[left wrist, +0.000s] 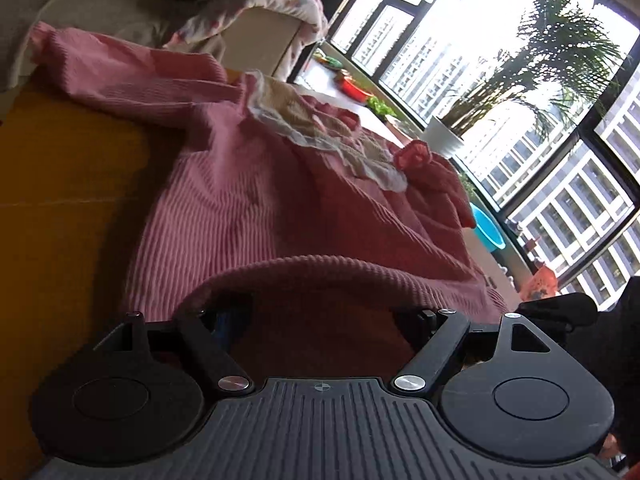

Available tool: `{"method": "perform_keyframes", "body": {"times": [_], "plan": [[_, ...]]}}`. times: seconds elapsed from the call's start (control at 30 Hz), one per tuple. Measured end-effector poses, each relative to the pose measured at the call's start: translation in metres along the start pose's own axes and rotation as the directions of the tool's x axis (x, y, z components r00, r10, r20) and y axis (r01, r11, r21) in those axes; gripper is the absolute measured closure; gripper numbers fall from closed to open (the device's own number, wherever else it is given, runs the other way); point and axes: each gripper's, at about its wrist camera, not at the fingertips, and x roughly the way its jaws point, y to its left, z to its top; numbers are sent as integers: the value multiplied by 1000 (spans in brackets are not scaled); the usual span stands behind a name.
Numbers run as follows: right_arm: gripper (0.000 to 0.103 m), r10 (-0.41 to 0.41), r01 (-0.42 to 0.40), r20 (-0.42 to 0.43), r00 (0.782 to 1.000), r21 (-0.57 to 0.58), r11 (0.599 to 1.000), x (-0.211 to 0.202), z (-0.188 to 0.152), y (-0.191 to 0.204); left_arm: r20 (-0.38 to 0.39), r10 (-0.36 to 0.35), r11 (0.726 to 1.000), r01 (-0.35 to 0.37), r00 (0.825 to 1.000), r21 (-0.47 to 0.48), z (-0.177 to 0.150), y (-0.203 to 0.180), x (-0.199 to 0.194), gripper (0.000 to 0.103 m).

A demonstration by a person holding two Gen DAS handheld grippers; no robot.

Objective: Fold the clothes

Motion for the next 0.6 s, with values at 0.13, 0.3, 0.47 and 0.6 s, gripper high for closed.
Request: {"method": "perform_keyframes", "body": {"times": [0.13,0.3,0.47,0.6], "plan": [[98,6,-16,76,997,135,991,-6,5,-25,1,-6,1000,6,1000,-24,0,1,-4,13],[95,7,-41,148,989,225,973,-11,10,-42,-19,-111,988,112,994,107,-5,-32,-2,9],[71,39,-45,58,998,109,993,-12,-6,-22,-25,-204,972,206,979,113,0,-57,15,7],[55,31,-33,50,998,37,999,-18,-18,-1,31,-200,979,198,979,49,15,-63,30,8]]}}
